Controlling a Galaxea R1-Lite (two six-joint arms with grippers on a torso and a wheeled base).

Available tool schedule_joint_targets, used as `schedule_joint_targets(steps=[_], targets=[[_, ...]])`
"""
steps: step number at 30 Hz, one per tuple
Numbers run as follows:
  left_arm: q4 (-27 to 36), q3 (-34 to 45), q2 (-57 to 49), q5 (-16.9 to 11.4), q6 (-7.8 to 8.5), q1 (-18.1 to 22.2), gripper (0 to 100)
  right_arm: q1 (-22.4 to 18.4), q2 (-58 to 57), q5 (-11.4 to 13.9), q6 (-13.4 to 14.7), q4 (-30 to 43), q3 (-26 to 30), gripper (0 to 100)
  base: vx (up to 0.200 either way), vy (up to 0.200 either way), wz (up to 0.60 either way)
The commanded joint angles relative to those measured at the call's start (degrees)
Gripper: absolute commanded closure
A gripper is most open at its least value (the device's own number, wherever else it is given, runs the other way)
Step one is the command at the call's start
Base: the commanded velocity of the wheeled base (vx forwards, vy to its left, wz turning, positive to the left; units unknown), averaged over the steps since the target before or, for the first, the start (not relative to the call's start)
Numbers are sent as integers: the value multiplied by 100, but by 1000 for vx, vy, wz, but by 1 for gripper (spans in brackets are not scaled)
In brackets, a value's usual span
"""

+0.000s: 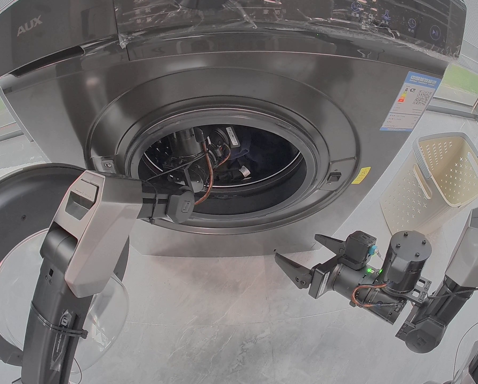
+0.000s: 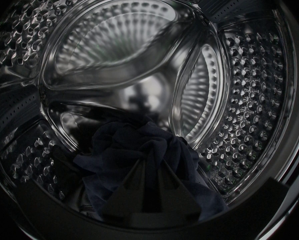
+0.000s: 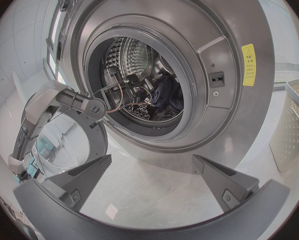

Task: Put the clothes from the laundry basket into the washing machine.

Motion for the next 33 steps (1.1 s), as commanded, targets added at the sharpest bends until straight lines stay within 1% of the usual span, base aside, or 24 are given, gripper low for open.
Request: schedule_joint_targets(steps=[1, 7, 8, 12, 16, 22, 24, 26, 29, 31, 32, 33], targets=[[-146, -60, 294, 10, 16, 26, 100, 3, 12, 0, 2, -3, 2, 0, 0, 0, 0], [-190, -60, 355, 1, 34, 26, 100, 3, 12, 0, 2, -3, 11, 0, 0, 0, 0], [-181, -60, 346, 1, 34, 26, 0, 3, 12, 0, 2, -3, 11, 0, 0, 0, 0], [-163, -60, 329, 19, 8, -9, 0, 3, 12, 0, 2, -3, 11, 0, 0, 0, 0], [-111, -60, 320, 177, 25, -9, 0, 3, 12, 0, 2, -3, 11, 0, 0, 0, 0], [-111, -53, 276, 177, 25, -53, 0, 3, 3, 0, 2, -3, 11, 0, 0, 0, 0], [-119, 70, 188, 186, 25, -79, 0, 3, 3, 0, 2, -3, 11, 0, 0, 0, 0], [-155, 606, -181, 177, 34, -211, 0, 3, 3, 0, 2, -3, 19, 0, 0, 0, 0], [-207, 1318, -621, 159, 104, -378, 0, -6, -6, 0, 2, -3, 28, 0, 0, 0, 0], [-322, 2092, -1016, 89, 280, -518, 0, -6, -6, 0, 2, -3, 46, 0, 0, 0, 0], [-401, 2303, -1113, 71, 342, -554, 0, -6, -14, 0, 2, -3, 63, 0, 0, 0, 0], [-576, 2681, -1236, 10, 465, -606, 0, -6, -23, 0, 11, -3, 63, 0, 0, 0, 0]])
